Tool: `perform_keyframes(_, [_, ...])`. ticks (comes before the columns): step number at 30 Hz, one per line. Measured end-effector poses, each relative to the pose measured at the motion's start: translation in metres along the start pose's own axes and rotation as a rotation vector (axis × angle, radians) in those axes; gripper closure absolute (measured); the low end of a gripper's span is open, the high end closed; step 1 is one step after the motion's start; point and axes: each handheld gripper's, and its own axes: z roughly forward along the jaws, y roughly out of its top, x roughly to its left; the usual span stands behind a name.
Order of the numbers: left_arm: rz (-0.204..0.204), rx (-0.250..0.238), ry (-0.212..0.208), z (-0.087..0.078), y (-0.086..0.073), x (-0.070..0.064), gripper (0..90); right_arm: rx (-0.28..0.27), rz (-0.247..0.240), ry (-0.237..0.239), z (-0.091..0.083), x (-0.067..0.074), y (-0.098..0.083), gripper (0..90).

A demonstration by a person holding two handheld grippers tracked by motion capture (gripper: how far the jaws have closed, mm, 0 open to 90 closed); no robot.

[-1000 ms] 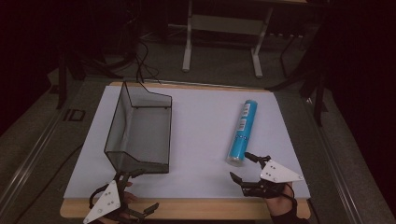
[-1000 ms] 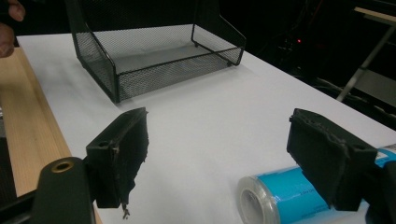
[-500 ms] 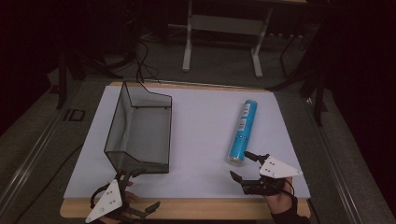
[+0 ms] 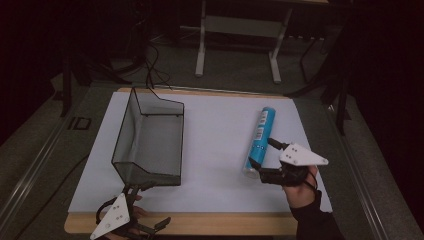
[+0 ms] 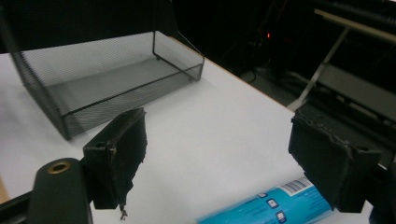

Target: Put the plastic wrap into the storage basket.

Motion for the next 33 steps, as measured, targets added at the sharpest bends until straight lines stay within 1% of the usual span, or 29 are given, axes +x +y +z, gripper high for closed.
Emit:
perform_keyframes(2, [-0.001,0.001,0.000,0.000,0.000,0.000,0.7,0.016,0.008,-0.042,0.006,-0.007,0.005,19.1])
perform_keyframes(3, [-0.002,0.001,-0.001,0.000,0.000,0.000,0.7,0.020,0.024,-0.047,0.009,-0.011,0.007,18.5])
perform_keyframes(4, [-0.002,0.003,-0.001,0.000,0.000,0.000,0.7,0.024,0.045,-0.068,0.012,-0.015,0.009,18.2])
perform_keyframes(6, [-0.004,0.002,-0.003,0.000,0.000,0.000,0.7,0.047,0.071,-0.081,0.019,-0.023,0.011,15.6])
perform_keyframes(7, [-0.005,0.002,-0.004,0.000,0.000,0.000,0.7,0.058,0.083,-0.109,0.022,-0.027,0.012,15.6])
perform_keyframes(9, [-0.005,0.003,-0.006,0.000,0.000,0.000,0.7,0.090,0.110,-0.124,0.030,-0.035,0.014,13.9])
perform_keyframes(10, [-0.006,0.002,-0.006,0.000,0.000,0.000,0.7,0.101,0.120,-0.146,0.032,-0.038,0.014,13.9])
perform_keyframes(11, [-0.007,0.002,-0.006,0.000,0.000,0.000,0.7,0.148,0.151,-0.159,0.039,-0.043,0.015,13.1])
perform_keyframes(14, [-0.008,0.003,-0.008,0.001,0.000,0.000,0.7,0.213,0.226,-0.175,0.051,-0.056,0.016,11.8])
perform_keyframes(15, [-0.008,0.003,-0.008,0.001,0.000,0.000,0.7,0.213,0.226,-0.175,0.051,-0.056,0.016,11.8])
perform_keyframes(16, [-0.007,0.004,-0.009,0.001,0.000,0.000,0.7,0.234,0.265,-0.192,0.058,-0.063,0.016,11.2])
perform_keyframes(17, [-0.008,0.003,-0.009,0.000,0.000,0.000,0.7,0.243,0.284,-0.189,0.062,-0.067,0.016,10.7])
perform_keyframes(18, [-0.008,0.002,-0.010,0.000,0.000,0.000,0.7,0.250,0.304,-0.201,0.065,-0.070,0.016,10.7])
perform_keyframes(19, [-0.008,0.002,-0.010,0.000,0.000,0.000,0.7,0.254,0.307,-0.201,0.068,-0.073,0.016,10.2])
perform_keyframes(21, [-0.009,0.002,-0.010,0.000,0.000,0.000,0.7,0.271,0.323,-0.232,0.074,-0.076,0.016,9.9])
perform_keyframes(22, [-0.009,0.002,-0.010,0.000,0.000,0.000,0.7,0.271,0.323,-0.232,0.074,-0.076,0.016,9.9])
perform_keyframes(23, [-0.009,0.002,-0.010,0.000,0.000,0.000,0.7,0.278,0.342,-0.218,0.078,-0.079,0.015,9.9])
perform_keyframes(24, [-0.014,0.000,-0.014,0.000,0.000,0.001,0.7,0.278,0.342,-0.218,0.078,-0.079,0.015,9.3])
perform_keyframes(25, [-0.015,0.000,-0.015,0.000,0.000,0.001,0.7,0.304,0.378,-0.247,0.086,-0.084,0.014,9.3])
perform_keyframes(26, [-0.015,0.000,-0.016,0.000,0.000,0.000,0.7,0.311,0.389,-0.269,0.089,-0.086,0.014,9.3])
perform_keyframes(27, [-0.016,0.000,-0.017,-0.001,0.000,0.000,0.7,0.321,0.401,-0.271,0.092,-0.088,0.013,9.3])
perform_keyframes(28, [-0.017,-0.001,-0.019,-0.001,0.000,0.000,0.7,0.346,0.410,-0.274,0.096,-0.089,0.012,9.3])
perform_keyframes(29, [-0.018,-0.001,-0.020,-0.001,0.000,0.000,0.7,0.355,0.423,-0.288,0.099,-0.091,0.010,9.4])
perform_keyframes(31, [-0.019,-0.005,-0.022,-0.001,0.000,0.000,0.7,0.375,0.449,-0.286,0.103,-0.095,0.008,9.4])
perform_keyframes(33, [-0.021,-0.004,-0.023,-0.001,0.000,0.001,0.7,0.390,0.464,-0.302,0.107,-0.098,0.004,12.7])
